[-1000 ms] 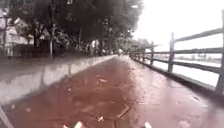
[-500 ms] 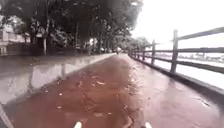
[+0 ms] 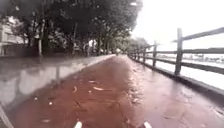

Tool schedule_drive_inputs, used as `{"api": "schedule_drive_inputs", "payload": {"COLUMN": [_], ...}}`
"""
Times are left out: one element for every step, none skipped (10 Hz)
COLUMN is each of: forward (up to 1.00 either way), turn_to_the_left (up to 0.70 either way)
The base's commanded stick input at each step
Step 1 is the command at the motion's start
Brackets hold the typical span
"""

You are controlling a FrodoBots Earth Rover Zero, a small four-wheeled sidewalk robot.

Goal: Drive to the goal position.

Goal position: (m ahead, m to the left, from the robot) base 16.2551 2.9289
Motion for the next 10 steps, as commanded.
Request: {"api": "schedule_drive_inputs", "payload": {"forward": [0.50, 0.50, 0.50, 0.50, 0.50, 0.50, 0.50, 0.50, 0.50, 0.50], "turn_to_the_left": [0.00, 0.00, 0.00, 0.00, 0.00, 0.00, 0.00, 0.00, 0.00, 0.00]}}
